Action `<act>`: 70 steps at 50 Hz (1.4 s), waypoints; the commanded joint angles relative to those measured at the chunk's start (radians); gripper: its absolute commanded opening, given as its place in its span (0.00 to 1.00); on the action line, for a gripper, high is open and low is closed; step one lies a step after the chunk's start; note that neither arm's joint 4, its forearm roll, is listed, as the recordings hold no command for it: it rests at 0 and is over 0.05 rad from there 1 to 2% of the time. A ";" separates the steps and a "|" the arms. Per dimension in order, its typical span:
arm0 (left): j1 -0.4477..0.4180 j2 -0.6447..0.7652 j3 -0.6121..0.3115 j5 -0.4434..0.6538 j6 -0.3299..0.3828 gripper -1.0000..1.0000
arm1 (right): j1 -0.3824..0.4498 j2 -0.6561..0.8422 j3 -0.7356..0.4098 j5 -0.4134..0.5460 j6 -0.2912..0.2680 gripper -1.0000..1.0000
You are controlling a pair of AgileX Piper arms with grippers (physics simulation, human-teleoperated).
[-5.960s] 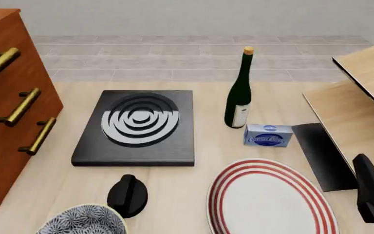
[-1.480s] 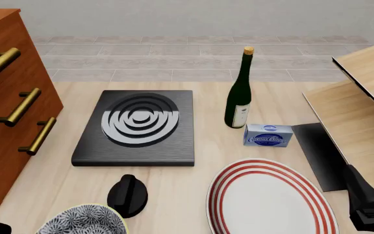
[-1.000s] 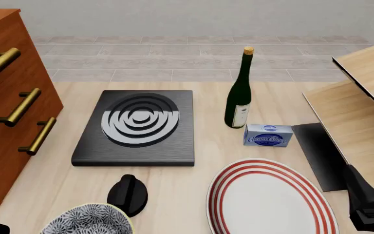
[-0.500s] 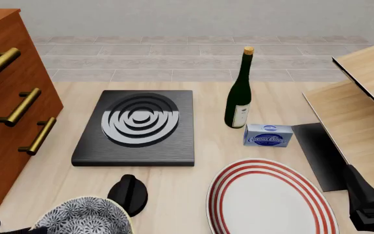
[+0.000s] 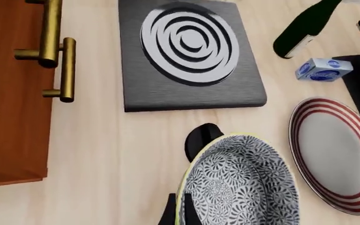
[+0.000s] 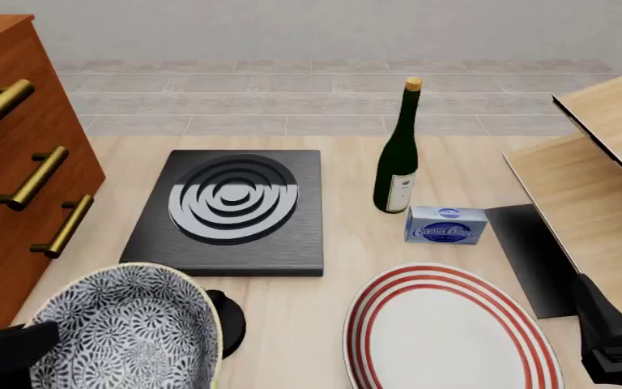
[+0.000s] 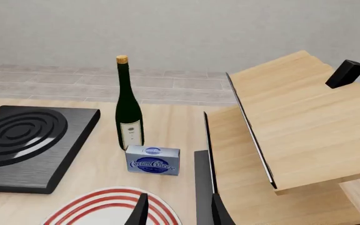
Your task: Put the bowl on the top of the cabinet.
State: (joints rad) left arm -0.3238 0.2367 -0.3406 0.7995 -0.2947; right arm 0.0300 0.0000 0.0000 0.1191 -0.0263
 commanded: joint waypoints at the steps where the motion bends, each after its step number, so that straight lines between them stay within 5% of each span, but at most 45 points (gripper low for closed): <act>1: -0.007 0.060 -0.088 -0.033 -0.011 0.00 | 0.000 0.000 0.000 0.000 0.000 1.00; 35: -0.036 0.391 -0.393 -0.261 0.023 0.00 | 0.000 0.000 0.000 0.000 0.000 1.00; 45: -0.034 0.517 -0.508 -0.310 -0.029 0.00 | 0.000 0.000 0.000 0.000 0.000 1.00; 60: 0.083 0.612 -0.557 -0.404 -0.010 0.00 | 0.000 0.000 0.000 0.000 0.000 1.00; 70: 0.114 0.655 -0.530 -0.481 -0.064 0.00 | 0.000 0.000 0.000 0.000 0.000 1.00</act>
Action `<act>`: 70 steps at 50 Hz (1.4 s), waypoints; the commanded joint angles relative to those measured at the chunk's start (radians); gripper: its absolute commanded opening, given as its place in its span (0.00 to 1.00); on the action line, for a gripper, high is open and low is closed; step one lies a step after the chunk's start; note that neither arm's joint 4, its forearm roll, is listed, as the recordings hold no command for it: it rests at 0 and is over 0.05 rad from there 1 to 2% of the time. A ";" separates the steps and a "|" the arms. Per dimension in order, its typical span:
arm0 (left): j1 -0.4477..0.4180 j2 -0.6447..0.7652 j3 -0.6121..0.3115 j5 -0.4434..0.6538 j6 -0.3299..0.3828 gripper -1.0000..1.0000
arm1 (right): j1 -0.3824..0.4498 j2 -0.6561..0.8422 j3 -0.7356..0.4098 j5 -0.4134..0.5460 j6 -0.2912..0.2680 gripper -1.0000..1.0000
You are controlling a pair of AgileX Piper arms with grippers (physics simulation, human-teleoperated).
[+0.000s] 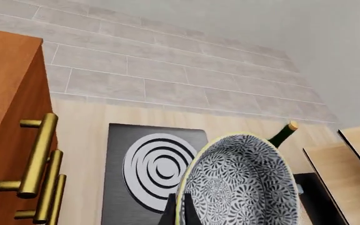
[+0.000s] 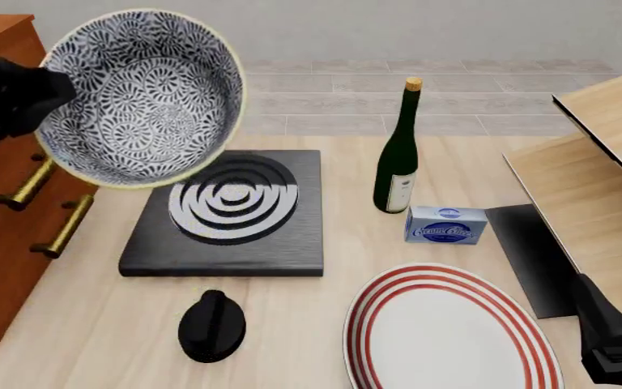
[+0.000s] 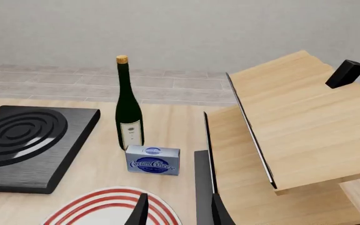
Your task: Put the bowl on the top of the cabinet.
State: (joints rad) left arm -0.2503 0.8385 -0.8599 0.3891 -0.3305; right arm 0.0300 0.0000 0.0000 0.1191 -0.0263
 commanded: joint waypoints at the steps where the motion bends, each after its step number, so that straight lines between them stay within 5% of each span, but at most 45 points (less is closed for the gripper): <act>1: 0.055 0.062 -0.013 -0.072 -0.031 0.00 | 0.000 0.000 0.000 0.000 0.000 1.00; 15: 0.162 0.151 -0.092 -0.014 -0.052 0.00 | 0.000 0.000 0.000 0.000 0.000 1.00; 49: 0.154 0.282 -0.250 0.126 -0.065 0.00 | 0.000 0.000 0.000 0.000 0.000 1.00; 70: 0.171 0.324 -0.312 0.200 -0.182 0.00 | 0.000 0.000 0.000 0.000 0.000 1.00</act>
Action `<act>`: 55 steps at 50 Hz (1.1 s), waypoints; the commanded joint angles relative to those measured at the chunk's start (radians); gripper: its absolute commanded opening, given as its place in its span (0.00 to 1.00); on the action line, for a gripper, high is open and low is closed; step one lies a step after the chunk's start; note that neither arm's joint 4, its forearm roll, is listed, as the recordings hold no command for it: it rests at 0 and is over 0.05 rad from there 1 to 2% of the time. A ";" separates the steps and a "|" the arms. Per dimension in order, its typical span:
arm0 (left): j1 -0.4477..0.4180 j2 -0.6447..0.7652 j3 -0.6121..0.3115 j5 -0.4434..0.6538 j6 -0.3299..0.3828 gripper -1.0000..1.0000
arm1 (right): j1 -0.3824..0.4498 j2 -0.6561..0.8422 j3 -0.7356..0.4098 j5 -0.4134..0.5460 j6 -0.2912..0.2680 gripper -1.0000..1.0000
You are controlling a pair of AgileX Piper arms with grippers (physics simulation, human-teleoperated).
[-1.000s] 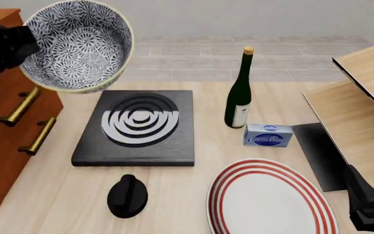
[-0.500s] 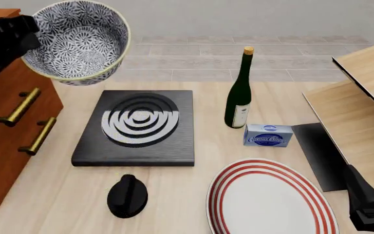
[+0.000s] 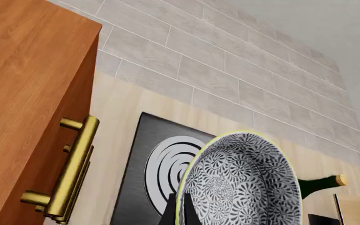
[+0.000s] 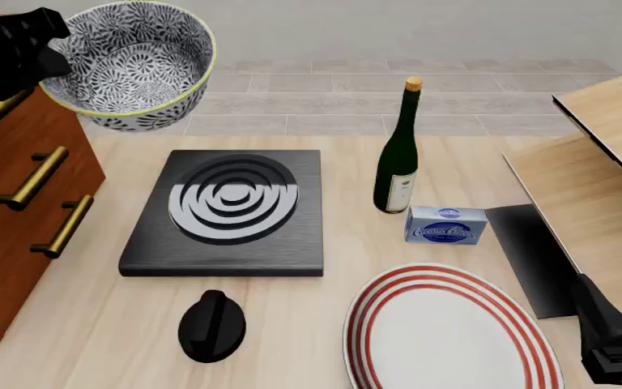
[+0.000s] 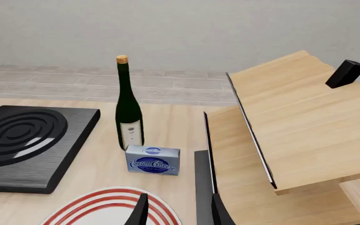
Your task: Put the bowl on the top of the cabinet.
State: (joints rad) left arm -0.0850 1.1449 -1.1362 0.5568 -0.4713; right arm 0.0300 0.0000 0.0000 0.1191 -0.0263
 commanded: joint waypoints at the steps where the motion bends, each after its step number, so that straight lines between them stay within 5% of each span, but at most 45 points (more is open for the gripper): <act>1: 0.006 0.018 -0.035 0.033 -0.041 0.00 | 0.000 0.000 0.000 0.000 0.000 1.00; 17: 0.025 0.072 -0.063 0.088 -0.115 0.00 | 0.000 0.000 0.000 0.000 0.000 1.00; 55: 0.088 0.154 -0.277 0.266 -0.074 0.00 | 0.000 0.000 0.000 0.000 0.000 1.00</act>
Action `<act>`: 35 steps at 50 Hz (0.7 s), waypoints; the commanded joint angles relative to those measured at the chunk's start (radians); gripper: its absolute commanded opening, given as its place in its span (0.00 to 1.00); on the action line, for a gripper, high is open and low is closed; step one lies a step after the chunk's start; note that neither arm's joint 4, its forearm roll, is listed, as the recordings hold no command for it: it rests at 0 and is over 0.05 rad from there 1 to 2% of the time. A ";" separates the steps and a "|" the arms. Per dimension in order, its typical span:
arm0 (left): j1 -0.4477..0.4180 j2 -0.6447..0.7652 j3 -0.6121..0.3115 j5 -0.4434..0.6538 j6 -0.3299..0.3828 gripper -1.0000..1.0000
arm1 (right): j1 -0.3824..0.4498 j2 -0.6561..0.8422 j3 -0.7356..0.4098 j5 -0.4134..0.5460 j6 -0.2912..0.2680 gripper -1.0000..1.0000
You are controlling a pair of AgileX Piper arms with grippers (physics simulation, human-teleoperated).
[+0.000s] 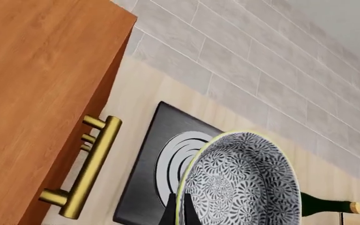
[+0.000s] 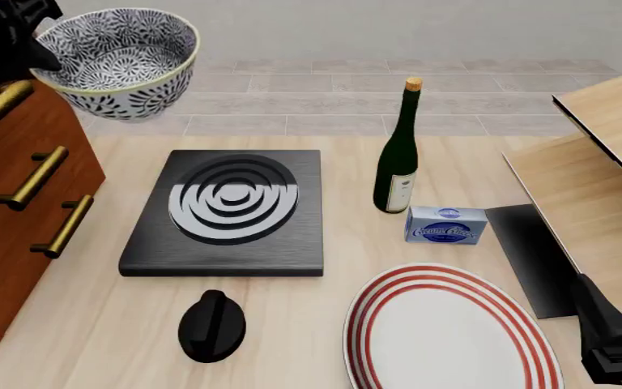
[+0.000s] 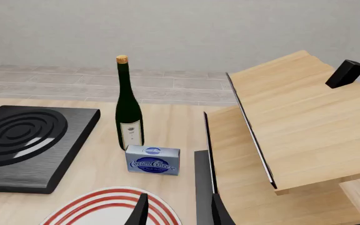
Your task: Put the bowl on the top of the cabinet.
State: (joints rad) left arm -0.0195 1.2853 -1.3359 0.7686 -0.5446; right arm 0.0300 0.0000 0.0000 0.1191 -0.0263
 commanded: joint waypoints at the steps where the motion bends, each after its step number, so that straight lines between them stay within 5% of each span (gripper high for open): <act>1: 0.023 0.014 -0.082 0.058 -0.003 0.00 | 0.000 0.000 0.000 0.000 0.000 1.00; 23: 0.090 -0.002 -0.210 0.149 -0.062 0.00 | 0.000 0.000 0.000 0.000 0.000 1.00; 35: 0.206 0.005 -0.279 0.210 -0.083 0.00 | 0.000 0.000 0.000 0.000 0.000 1.00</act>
State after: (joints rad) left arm 0.1167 1.2904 -1.5567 0.9367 -0.6161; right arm 0.0300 0.0000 0.0000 0.1191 -0.0263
